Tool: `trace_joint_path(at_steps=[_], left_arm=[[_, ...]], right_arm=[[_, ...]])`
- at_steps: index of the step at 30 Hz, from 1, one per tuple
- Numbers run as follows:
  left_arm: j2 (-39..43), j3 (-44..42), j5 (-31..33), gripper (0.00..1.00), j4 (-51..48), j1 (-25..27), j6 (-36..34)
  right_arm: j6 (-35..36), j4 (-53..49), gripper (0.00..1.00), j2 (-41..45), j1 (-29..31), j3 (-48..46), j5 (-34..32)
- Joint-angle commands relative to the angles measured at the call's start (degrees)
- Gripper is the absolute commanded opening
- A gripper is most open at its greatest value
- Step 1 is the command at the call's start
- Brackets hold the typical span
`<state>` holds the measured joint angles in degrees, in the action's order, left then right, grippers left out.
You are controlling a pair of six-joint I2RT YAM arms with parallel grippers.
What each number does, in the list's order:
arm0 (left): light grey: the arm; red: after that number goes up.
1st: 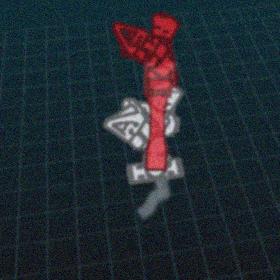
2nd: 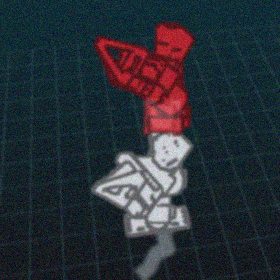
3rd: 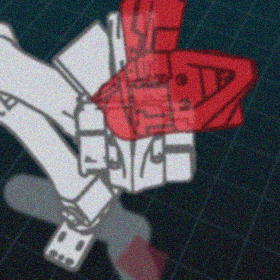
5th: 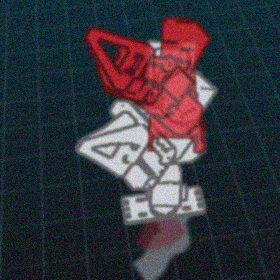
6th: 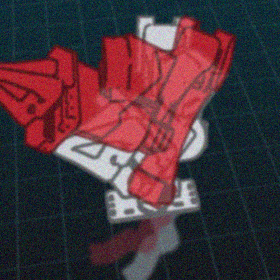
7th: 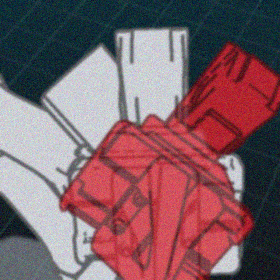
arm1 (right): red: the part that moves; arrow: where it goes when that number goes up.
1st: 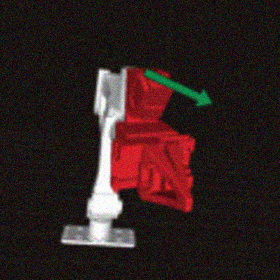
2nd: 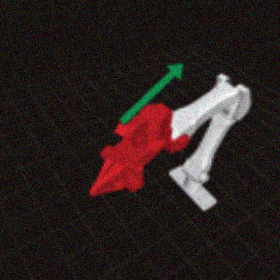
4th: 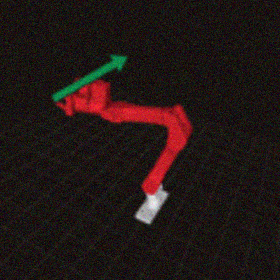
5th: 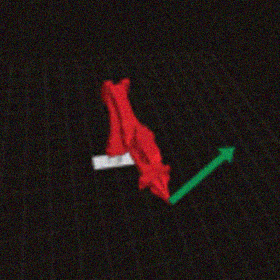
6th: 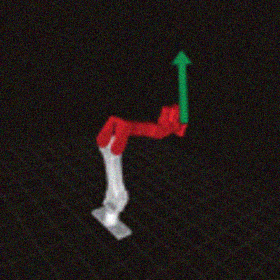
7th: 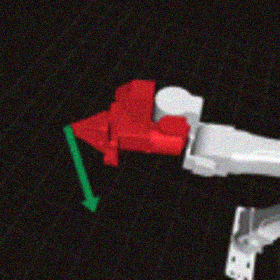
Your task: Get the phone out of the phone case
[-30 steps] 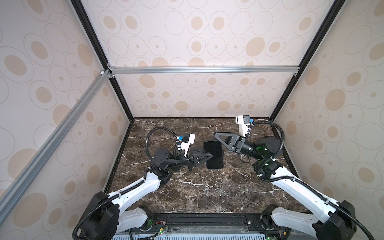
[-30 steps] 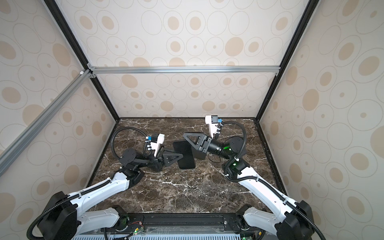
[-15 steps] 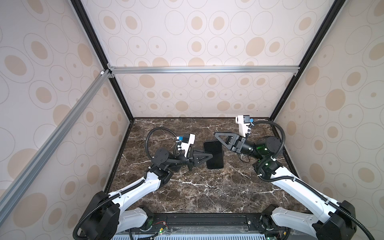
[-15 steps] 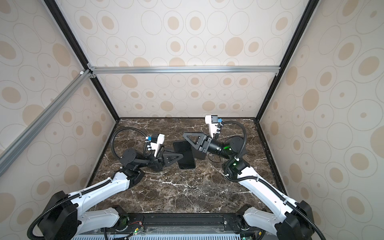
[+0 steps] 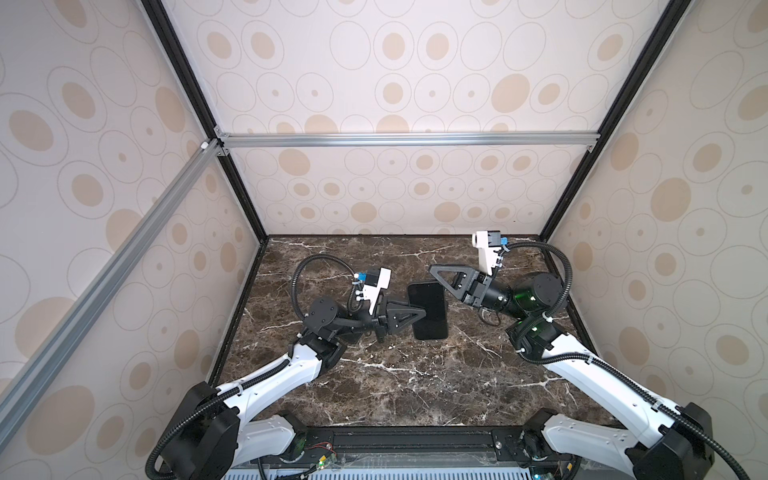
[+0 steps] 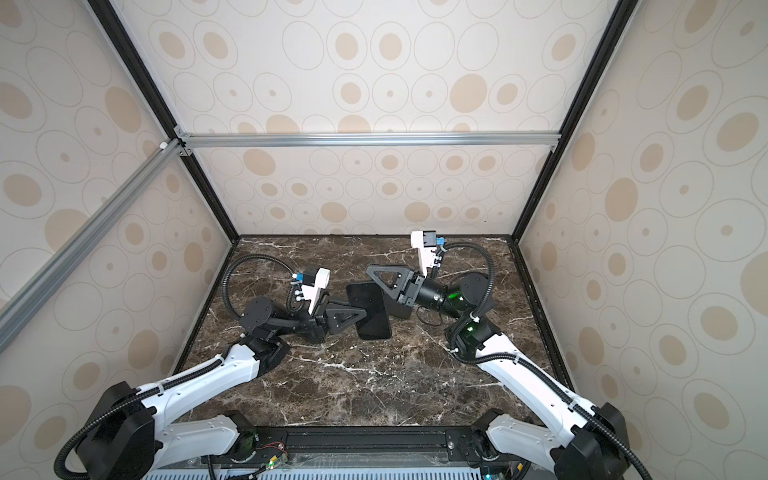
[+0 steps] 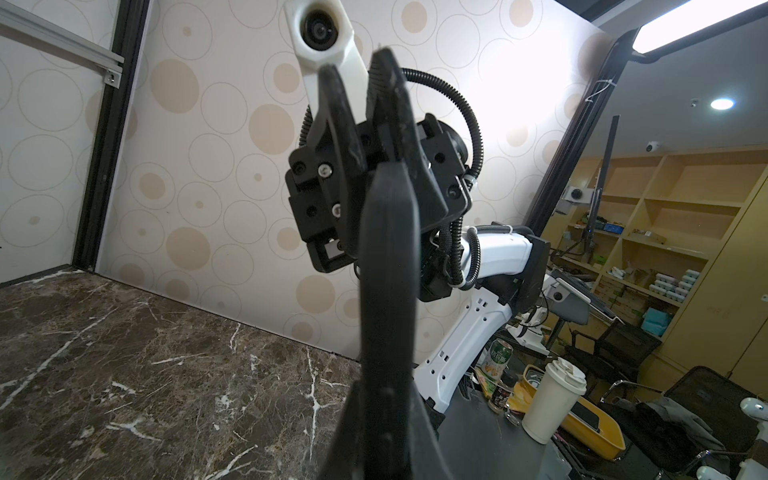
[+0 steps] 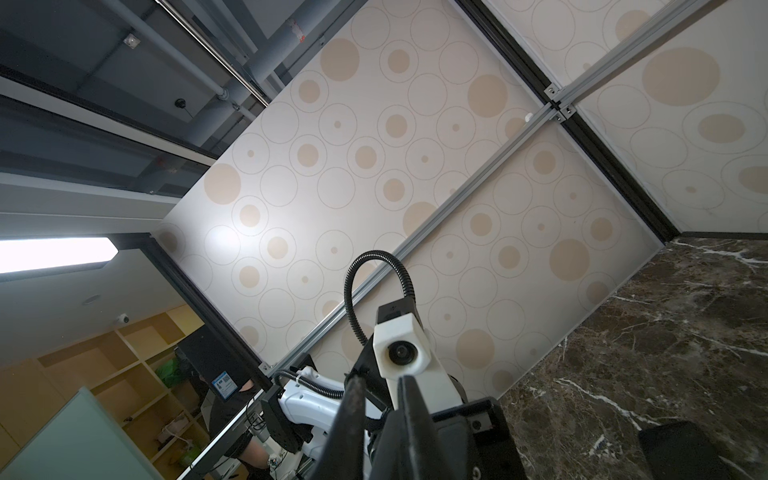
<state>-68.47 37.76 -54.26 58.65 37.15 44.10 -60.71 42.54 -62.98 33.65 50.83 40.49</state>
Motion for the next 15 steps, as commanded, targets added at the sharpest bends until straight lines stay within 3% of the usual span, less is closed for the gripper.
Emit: trace_joint_path(at_steps=[1, 8, 15], left_arm=[[0.79, 3.17, 1.07, 0.00, 4.50, 0.26, -0.85], [0.62, 4.50, 0.43, 0.00, 5.56, 0.29, -1.38], [1.99, 5.58, 0.38, 0.00, 3.79, 0.30, -4.13]], right_arm=[[-0.82, -2.95, 0.08, 0.86, 0.97, 1.23, 1.93], [-2.65, -4.85, 0.00, 0.74, 1.42, 0.50, 1.78], [-5.82, -5.74, 0.00, -0.76, 1.38, 0.50, 3.22]])
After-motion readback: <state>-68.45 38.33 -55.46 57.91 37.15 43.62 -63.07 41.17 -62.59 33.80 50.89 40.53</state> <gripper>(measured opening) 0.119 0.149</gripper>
